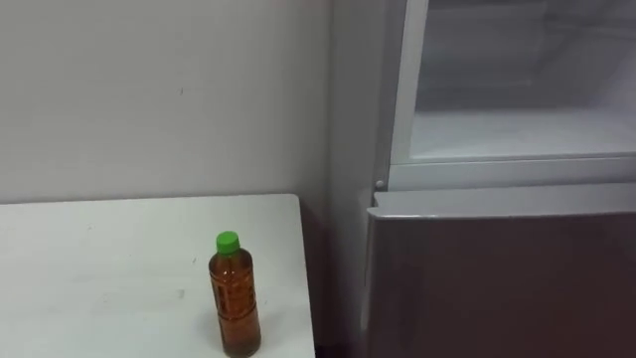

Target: Put the bottle in the upper fridge

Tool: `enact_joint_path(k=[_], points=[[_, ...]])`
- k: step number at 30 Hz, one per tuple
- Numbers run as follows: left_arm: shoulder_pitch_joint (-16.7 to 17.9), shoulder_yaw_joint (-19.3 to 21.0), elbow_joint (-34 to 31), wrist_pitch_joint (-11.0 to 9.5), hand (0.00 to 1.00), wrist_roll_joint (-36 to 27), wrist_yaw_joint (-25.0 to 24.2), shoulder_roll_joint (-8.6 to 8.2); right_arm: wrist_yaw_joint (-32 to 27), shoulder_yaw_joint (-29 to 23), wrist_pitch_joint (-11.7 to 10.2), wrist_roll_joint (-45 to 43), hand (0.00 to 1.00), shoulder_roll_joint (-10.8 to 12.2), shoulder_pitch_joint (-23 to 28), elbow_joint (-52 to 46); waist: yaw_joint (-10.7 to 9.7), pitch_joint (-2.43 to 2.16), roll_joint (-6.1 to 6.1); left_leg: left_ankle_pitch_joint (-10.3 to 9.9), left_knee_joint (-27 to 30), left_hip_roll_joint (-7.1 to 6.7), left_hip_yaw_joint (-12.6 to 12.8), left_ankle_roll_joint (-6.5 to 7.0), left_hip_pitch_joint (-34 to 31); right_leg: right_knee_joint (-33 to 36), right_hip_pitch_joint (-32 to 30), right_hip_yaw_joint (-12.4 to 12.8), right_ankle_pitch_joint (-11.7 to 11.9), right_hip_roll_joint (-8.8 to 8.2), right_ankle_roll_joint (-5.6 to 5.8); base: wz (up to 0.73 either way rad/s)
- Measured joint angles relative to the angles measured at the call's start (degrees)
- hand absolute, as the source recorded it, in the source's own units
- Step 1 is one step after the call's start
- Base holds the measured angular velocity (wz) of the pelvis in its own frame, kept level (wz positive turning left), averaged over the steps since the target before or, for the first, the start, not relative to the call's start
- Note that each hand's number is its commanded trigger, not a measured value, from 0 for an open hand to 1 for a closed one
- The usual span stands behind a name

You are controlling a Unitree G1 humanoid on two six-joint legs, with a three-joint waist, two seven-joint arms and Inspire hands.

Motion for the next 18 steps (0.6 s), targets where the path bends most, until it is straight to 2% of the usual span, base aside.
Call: enact_joint_path(k=[5,8,11,16,18], points=[[0.45,0.30,-0.18,0.07,0.00,4.33,0.51,0.00,-0.99,0.04,-0.62,-0.09,0.00,0.04,0.07,-2.74,0.10,-0.01,-0.04,0.19,0.11,0.00,-0.02,-0.07,-0.14,0.16,-0.31,-0.18,-0.06,-0.09,-0.09,0.00],[-0.57,0.48,-0.18,-0.22,0.00,5.29,0.86,0.05,-0.90,-0.03,-0.69,-1.35,0.00,-0.11,1.29,-10.90,-0.09,-0.01,-0.03,0.24,0.12,-0.01,-0.14,-0.13,-0.49,0.13,-0.49,-0.25,-0.08,-0.03,-0.12,0.00],[-1.56,0.32,-0.19,-0.43,0.00,6.34,0.84,0.12,-0.33,0.05,-2.62,-1.42,0.00,-0.19,1.49,-18.27,-0.01,-0.01,0.05,0.25,0.14,-0.01,-0.21,-0.16,-0.99,0.11,-0.89,-0.25,-0.06,0.03,-0.14,0.00],[-2.30,0.65,-0.21,-0.72,0.00,6.34,-0.18,0.30,3.01,0.35,-3.02,-1.15,0.00,-0.11,2.52,-25.68,1.61,-0.07,-0.15,0.25,-0.01,-0.01,-0.25,-0.18,-0.94,-0.01,-0.92,-0.33,-0.06,0.12,-0.15,-0.01],[-2.55,0.76,-0.90,-0.55,0.00,6.92,-1.57,0.46,3.82,0.83,-2.99,-0.99,0.00,-0.19,3.76,-29.91,2.50,-0.23,-0.11,0.23,0.02,-0.01,-0.25,-0.20,-1.23,-0.15,-1.36,-0.33,-0.06,0.11,-0.15,0.00]])
